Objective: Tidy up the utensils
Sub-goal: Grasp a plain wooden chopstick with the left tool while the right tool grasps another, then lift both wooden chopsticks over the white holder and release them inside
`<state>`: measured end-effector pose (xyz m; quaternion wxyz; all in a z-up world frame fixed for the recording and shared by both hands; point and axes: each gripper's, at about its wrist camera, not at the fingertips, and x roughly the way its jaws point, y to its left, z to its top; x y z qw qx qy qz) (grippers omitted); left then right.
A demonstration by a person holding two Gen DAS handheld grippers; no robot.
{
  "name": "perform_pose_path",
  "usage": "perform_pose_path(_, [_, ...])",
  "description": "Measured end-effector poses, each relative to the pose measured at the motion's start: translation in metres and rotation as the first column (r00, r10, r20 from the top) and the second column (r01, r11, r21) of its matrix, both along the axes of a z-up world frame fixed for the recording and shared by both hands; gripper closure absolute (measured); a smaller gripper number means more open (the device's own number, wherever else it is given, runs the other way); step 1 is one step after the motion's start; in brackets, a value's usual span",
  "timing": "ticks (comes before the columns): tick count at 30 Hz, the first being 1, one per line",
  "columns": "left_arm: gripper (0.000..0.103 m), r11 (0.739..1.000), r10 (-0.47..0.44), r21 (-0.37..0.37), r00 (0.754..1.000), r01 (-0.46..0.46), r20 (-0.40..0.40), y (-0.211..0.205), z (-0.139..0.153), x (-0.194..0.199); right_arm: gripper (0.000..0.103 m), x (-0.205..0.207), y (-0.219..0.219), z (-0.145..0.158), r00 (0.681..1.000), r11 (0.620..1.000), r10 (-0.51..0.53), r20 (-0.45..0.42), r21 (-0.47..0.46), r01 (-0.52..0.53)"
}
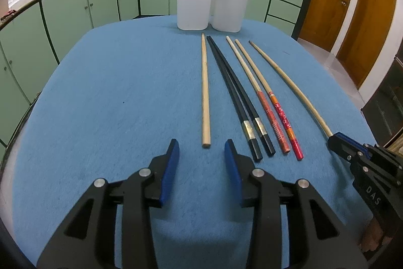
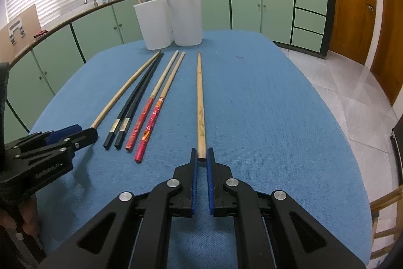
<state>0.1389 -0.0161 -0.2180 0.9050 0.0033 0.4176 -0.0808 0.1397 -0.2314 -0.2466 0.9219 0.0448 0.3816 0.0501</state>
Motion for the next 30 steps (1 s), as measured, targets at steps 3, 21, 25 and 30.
perform_pose_path(3, [0.067,1.000,0.006,0.007,1.000,-0.006,-0.011,-0.002,0.000,0.005,0.096,0.001,-0.001,-0.001,1.000,1.000,0.000,-0.002,0.004,0.000])
perform_pose_path(21, [0.097,0.999,-0.004,0.032,1.000,0.003,0.020,-0.005,0.022,-0.001,0.096,0.002,-0.002,0.018,1.000,1.000,0.004,0.031,-0.025,-0.003])
perform_pose_path(25, [0.097,0.999,-0.015,0.048,0.997,0.011,0.077,-0.001,0.051,-0.008,0.096,0.003,-0.004,0.046,0.997,0.998,0.010,0.081,-0.070,-0.004])
perform_pose_path(30, [0.097,0.999,-0.023,0.037,0.984,0.017,0.177,0.005,0.092,-0.014,0.096,0.005,-0.005,0.091,0.985,0.989,0.037,0.167,-0.148,-0.012])
